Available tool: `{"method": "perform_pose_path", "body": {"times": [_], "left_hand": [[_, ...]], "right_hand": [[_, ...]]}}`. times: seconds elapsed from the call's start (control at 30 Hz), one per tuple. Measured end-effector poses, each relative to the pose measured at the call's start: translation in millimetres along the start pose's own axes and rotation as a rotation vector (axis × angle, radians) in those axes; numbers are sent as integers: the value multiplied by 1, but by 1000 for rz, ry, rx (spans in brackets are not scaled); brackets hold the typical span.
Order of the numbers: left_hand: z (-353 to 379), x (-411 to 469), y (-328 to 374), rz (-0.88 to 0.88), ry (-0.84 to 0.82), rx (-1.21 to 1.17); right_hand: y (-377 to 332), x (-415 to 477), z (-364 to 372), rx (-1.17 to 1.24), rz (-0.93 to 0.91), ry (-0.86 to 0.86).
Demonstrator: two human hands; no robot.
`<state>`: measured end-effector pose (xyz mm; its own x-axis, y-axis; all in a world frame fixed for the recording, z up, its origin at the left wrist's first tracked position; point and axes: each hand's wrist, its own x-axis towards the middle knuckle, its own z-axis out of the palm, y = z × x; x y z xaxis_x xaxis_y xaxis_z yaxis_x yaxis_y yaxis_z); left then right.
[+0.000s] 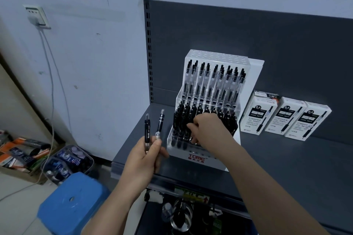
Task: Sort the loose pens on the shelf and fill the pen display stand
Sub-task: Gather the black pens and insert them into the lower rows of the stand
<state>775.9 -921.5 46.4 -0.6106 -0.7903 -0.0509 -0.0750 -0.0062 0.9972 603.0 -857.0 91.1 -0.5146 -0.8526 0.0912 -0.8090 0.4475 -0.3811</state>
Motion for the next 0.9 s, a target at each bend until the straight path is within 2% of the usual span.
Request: {"method": "perform_pose_path", "body": {"times": [0.17, 0.27, 0.37, 0.43, 0.57, 0.67, 0.8, 0.9], "left_hand": [[3, -3, 1, -15, -33, -50], [9, -2, 1, -32, -86, -28], [18, -3, 1, -40, -162, 5], [24, -5, 1, -40, -208, 13], [27, -4, 0, -31, -233, 9], [26, 0, -2, -23, -165, 39], [16, 7, -6, -25, -8, 125], [12, 9, -6, -28, 16, 152]], "right_hand": [[6, -13, -3, 133, 76, 0], [4, -31, -5, 486, 90, 90], [0, -39, -5, 843, 78, -32], [1, -40, -5, 958, 94, -64], [10, -44, -11, 1018, 124, -36], [19, -48, -22, 1032, 109, 81], [32, -47, -35, 908, 44, 364], [33, -43, -27, 700, 3, 463]]}}
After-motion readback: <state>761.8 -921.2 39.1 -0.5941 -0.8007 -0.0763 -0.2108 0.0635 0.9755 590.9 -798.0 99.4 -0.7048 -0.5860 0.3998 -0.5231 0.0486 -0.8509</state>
